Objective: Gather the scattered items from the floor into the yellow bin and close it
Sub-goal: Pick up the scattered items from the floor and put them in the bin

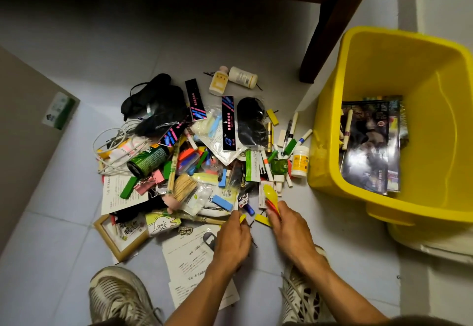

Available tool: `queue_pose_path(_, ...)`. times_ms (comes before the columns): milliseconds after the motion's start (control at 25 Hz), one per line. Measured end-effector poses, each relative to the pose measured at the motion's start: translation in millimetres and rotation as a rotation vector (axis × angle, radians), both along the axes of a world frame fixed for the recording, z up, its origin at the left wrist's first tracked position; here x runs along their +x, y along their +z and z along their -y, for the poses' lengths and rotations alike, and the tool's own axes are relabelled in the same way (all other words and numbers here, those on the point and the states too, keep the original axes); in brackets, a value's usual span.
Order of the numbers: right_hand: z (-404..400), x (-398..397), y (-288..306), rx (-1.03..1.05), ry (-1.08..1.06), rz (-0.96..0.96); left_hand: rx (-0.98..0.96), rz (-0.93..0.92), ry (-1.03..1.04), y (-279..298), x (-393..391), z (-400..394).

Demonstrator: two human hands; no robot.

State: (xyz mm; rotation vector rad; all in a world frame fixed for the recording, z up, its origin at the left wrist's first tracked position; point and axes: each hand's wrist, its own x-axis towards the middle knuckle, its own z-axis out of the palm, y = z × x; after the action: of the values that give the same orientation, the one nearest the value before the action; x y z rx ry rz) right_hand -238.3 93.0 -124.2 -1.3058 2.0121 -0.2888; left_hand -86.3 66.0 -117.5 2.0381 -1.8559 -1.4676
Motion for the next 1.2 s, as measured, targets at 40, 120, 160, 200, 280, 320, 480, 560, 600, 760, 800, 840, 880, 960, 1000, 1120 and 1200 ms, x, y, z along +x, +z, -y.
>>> queue_pose_path(40,-1.5,3.3,0.7,0.013,0.108,-0.048,0.009,0.030,0.025,0.7,2.9,-3.2)
queue_pose_path(120,-4.9,7.4,-1.2,0.084,0.283,-0.124,0.059,0.080,0.092,-0.1,8.0,-7.5)
queue_pose_path(160,-6.7,9.1,-4.0,0.121,0.350,-0.161,0.071,0.121,0.111,-0.5,11.7,-8.4)
queue_pose_path(200,-8.0,9.4,-6.7,0.152,0.403,-0.201,0.062,0.174,0.113,-1.2,15.6,-9.8)
queue_pose_path(280,-6.3,11.2,-11.1,0.185,0.433,-0.243,-0.011,0.258,0.077,-6.0,26.2,-16.0)
queue_pose_path(320,-4.5,12.4,-12.8,0.190,0.411,-0.225,-0.058,0.275,0.055,-9.1,31.8,-20.2)
queue_pose_path(480,-3.7,14.1,-15.2,0.233,0.267,0.058,-0.136,0.267,0.237,-13.9,43.6,-22.9)
queue_pose_path(560,-8.4,13.9,-17.3,0.216,0.179,0.257,-0.062,0.206,0.602,-12.1,43.9,-13.6)
queue_pose_path(600,-10.9,15.0,-18.0,0.195,0.132,0.339,0.000,0.143,0.784,-13.0,44.5,-7.2)
queue_pose_path(760,-9.2,19.2,-12.5,0.173,-0.006,0.615,0.154,-0.155,1.227,-20.6,41.0,16.8)
queue_pose_path(800,-6.6,19.1,-10.4,0.172,-0.014,0.645,0.185,-0.226,1.326,-21.4,39.4,21.4)
queue_pose_path(840,-2.7,18.3,-7.9,0.170,-0.018,0.656,0.216,-0.273,1.398,-22.9,38.9,24.7)
queue_pose_path(880,2.2,17.1,-4.9,0.163,-0.016,0.658,0.248,-0.305,1.444,-23.2,38.8,25.5)
queue_pose_path(960,11.8,15.9,2.4,0.138,-0.013,0.677,0.301,-0.336,1.465,-20.4,38.6,17.3)
queue_pose_path(1000,15.2,15.7,6.6,0.128,-0.024,0.705,0.321,-0.344,1.437,-16.8,36.7,7.3)
queue_pose_path(1120,21.4,21.1,23.6,0.114,-0.104,0.843,0.258,-0.256,1.233,6.5,24.3,-36.4)
queue_pose_path(1200,21.4,20.6,40.8,0.106,-0.141,0.889,0.171,-0.233,1.013,27.0,13.4,-64.9)
